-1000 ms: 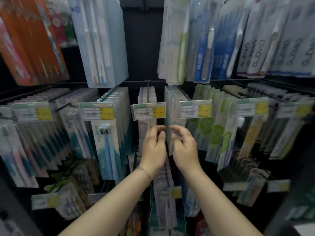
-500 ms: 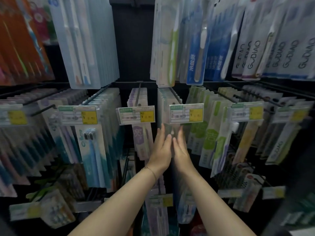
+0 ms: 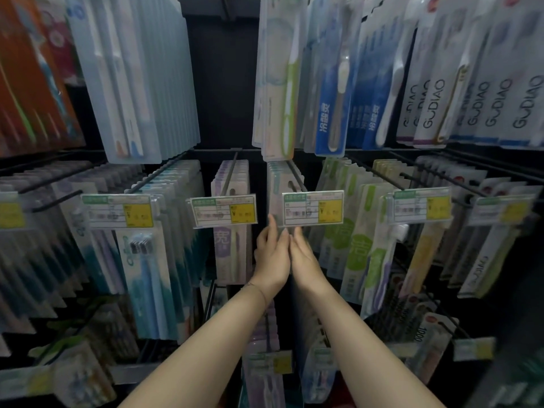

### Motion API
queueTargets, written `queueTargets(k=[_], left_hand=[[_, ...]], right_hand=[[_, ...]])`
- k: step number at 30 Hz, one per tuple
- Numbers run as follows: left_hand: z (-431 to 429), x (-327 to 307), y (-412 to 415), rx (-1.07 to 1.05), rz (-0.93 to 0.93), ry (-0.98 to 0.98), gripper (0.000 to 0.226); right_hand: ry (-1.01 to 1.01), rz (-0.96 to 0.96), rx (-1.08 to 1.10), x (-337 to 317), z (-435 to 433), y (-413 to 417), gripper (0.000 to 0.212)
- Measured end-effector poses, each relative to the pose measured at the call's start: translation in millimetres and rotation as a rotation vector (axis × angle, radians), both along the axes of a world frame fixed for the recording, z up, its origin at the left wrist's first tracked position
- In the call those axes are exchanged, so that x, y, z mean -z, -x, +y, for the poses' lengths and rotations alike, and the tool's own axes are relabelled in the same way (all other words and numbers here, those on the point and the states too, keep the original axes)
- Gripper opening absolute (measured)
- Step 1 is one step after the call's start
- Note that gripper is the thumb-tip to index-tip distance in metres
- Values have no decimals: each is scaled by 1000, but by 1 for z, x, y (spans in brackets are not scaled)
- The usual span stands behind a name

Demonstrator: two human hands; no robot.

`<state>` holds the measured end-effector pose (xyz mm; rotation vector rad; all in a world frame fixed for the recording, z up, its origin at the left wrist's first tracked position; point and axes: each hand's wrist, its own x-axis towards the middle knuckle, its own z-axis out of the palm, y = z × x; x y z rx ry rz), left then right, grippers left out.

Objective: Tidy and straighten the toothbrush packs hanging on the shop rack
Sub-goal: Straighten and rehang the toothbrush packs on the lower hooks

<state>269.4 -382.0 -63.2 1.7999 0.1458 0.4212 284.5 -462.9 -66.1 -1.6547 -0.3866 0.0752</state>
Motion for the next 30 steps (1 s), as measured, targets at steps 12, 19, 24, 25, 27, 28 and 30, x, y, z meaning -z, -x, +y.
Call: queueTargets(k=[12, 19, 24, 25, 27, 28, 30], left_hand=[[-17, -3, 43, 48, -2, -7, 58], [-42, -3, 74, 155, -75, 12, 52], [-63, -4, 81, 222, -89, 69, 52], [-67, -4, 81, 229, -94, 74, 51], [-77, -6, 82, 228, -102, 68, 50], [-81, -6, 82, 225, -103, 64, 50], [-90, -6, 81, 216, -98, 53, 50]], right_hand=[[-41, -82, 81, -2, -22, 46, 56], [-121, -152, 187, -6, -46, 81, 50], [-141, -142, 242, -8, -68, 91, 47], [-145, -137, 247, -8, -73, 92, 47], [-149, -130, 254, -7, -83, 91, 46], [-142, -134, 257, -6, -88, 91, 46], [-132, -150, 254, -5, -97, 90, 46]])
